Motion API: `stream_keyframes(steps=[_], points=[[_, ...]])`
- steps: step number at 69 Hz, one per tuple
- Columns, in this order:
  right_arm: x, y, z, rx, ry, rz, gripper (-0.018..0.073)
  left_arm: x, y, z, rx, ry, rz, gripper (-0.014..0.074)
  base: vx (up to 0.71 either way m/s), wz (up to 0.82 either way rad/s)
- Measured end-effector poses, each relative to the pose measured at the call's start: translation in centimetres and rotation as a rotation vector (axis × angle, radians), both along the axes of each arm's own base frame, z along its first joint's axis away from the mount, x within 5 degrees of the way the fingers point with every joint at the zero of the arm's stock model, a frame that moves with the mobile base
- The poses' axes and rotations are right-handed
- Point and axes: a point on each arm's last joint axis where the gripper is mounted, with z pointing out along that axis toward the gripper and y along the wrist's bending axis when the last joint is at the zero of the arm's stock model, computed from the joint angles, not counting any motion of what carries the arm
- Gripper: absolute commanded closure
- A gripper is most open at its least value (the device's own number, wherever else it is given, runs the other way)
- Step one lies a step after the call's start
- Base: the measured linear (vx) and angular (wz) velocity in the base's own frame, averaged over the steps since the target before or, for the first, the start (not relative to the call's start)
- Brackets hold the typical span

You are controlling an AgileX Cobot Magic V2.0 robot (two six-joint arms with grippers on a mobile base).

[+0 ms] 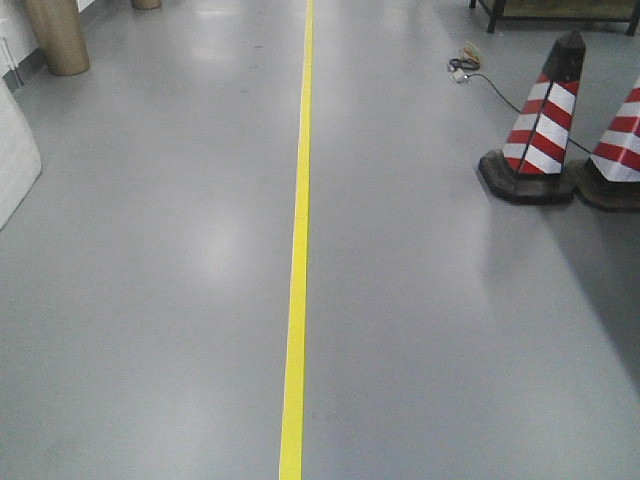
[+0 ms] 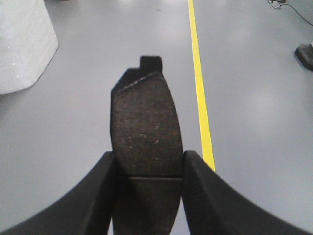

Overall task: Move and align brake pads A on conveyor
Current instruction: 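Drive along the yellow line holding a brake pad in each gripper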

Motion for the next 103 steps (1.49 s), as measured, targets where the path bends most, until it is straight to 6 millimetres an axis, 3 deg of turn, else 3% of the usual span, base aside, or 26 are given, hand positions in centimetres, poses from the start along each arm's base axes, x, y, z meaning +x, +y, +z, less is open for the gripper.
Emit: stream_keyframes(steps=[59, 103], points=[[-0.01, -0.02, -0.01, -0.003, 0.001, -0.001, 0.0564, -0.01, 0.01, -0.04, 0.0, 0.003, 0.001, 0.0603, 0.84, -0.04], [0.0, -0.01, 0.0, -0.002, 0.0, -0.001, 0.0564, -0.01, 0.01, -0.05, 0.0, 0.004, 0.001, 0.0603, 0.6, -0.03]])
